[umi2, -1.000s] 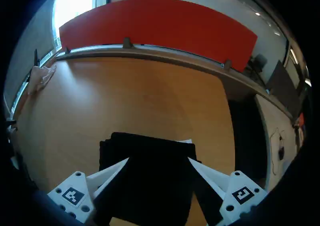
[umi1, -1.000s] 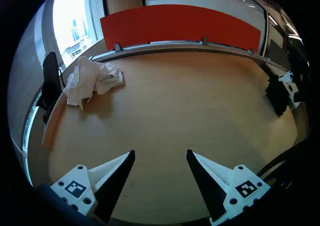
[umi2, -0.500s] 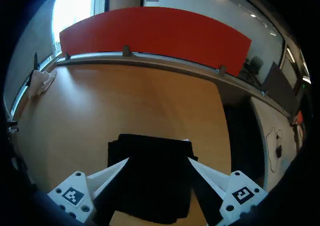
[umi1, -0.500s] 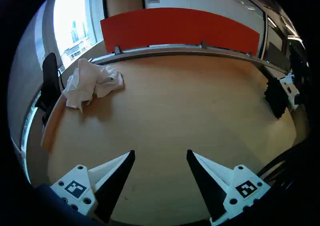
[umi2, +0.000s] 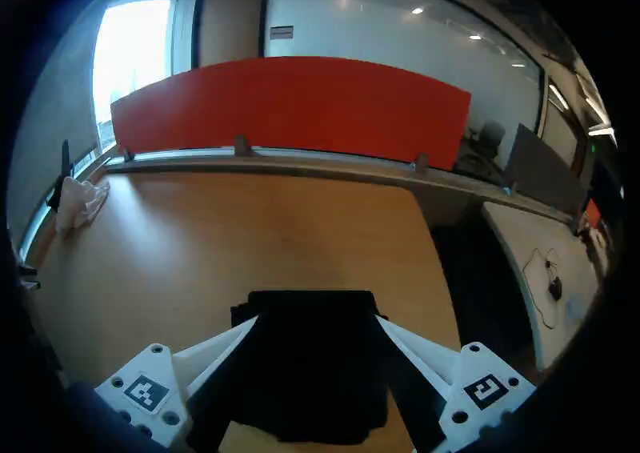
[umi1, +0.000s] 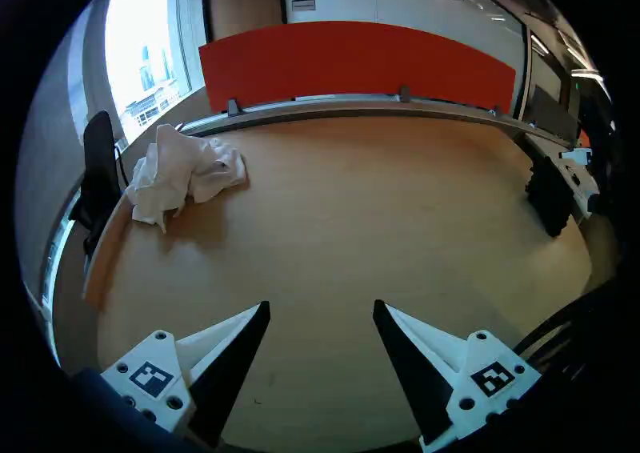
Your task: Fold towel
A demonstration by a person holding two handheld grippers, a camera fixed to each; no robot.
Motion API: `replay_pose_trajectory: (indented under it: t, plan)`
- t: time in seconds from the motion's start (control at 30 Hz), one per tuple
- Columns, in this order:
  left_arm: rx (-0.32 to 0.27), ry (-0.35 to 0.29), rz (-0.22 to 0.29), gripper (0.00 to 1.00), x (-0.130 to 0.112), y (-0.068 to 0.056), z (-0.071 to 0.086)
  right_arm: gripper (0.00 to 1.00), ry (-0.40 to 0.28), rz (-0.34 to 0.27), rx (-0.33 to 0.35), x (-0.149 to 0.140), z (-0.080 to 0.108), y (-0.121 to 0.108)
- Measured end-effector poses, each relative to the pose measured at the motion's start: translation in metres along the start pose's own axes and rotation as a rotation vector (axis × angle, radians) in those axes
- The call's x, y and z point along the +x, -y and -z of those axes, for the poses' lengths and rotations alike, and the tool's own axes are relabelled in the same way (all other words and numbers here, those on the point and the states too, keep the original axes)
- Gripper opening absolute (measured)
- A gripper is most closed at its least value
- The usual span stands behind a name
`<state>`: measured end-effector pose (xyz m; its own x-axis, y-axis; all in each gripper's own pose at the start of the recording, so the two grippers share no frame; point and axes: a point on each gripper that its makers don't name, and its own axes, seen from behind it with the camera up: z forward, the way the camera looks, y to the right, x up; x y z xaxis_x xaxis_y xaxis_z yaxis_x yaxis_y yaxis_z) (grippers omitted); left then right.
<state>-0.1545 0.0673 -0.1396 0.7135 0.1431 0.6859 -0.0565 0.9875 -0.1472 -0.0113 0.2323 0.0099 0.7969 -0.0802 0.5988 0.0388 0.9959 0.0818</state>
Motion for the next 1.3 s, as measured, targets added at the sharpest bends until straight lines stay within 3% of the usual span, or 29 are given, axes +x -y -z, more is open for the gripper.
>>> replay_pose_trajectory:
  t: [0.3, 0.7, 1.3]
  plan:
    - [-0.003, -0.015, -0.006, 0.95, 0.006, 0.001, 0.003, 0.93, -0.107, -0.060, -0.024, 0.009, 0.018, 0.005]
    - [-0.009, -0.028, -0.007, 0.96, 0.012, 0.001, 0.004, 0.93, -0.247, -0.093, -0.062, 0.023, 0.045, 0.015]
    - [-0.005, -0.069, 0.010, 0.95, 0.023, 0.005, 0.010, 0.93, -0.377, -0.105, -0.110, 0.038, 0.080, 0.023]
